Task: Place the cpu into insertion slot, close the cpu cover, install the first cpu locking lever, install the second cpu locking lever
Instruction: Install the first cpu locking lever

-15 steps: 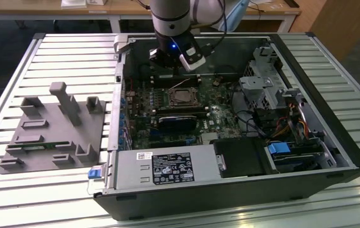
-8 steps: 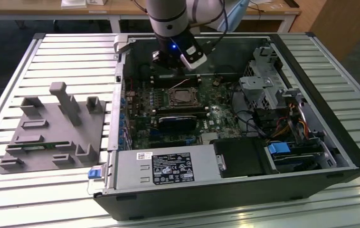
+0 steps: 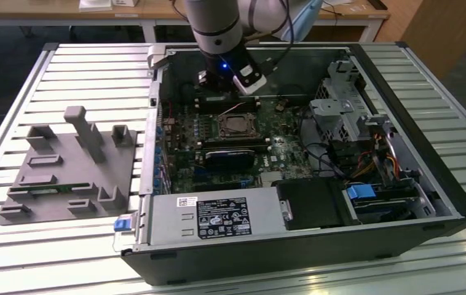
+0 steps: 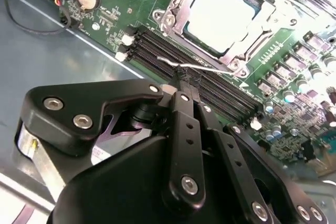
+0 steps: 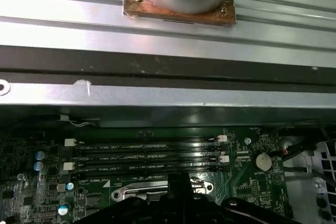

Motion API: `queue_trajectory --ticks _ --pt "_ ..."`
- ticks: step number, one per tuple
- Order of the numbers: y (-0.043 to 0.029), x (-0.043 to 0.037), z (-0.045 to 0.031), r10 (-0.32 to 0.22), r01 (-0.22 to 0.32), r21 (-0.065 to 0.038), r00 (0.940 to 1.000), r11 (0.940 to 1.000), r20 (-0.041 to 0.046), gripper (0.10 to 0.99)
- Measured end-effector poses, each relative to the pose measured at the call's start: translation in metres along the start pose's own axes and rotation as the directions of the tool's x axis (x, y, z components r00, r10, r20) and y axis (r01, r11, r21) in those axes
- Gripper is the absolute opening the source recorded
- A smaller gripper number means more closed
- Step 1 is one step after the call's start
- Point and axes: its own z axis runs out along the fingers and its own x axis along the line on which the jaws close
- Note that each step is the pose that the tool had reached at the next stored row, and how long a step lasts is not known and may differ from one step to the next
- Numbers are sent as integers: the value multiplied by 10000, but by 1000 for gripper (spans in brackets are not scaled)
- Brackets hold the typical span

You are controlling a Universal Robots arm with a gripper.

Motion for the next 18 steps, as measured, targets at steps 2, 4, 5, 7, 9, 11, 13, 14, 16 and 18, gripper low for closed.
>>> queue_trajectory --ticks 2,4,5,7,9,11,13,14,16,18 --pt "-10 8 34 28 -28 7 10000 10000 8 106" --pt "-20 17 68 62 -62 15 10000 10000 18 106" --pt "-24 21 85 83 -83 20 10000 10000 23 106" --pt "-33 28 116 140 -140 33 9999 9999 40 106" --pt "-37 31 132 270 -270 63 9996 9996 76 106" --pt "-38 32 140 505 -507 119 9986 9986 140 106" --pt "-39 34 147 742 -746 171 9970 9971 210 106" --pt "-40 34 150 847 -852 194 9961 9962 241 106" --pt "-37 35 158 1009 -1016 229 9945 9946 289 106" --pt "-25 37 167 1107 -1115 250 9933 9935 318 106"
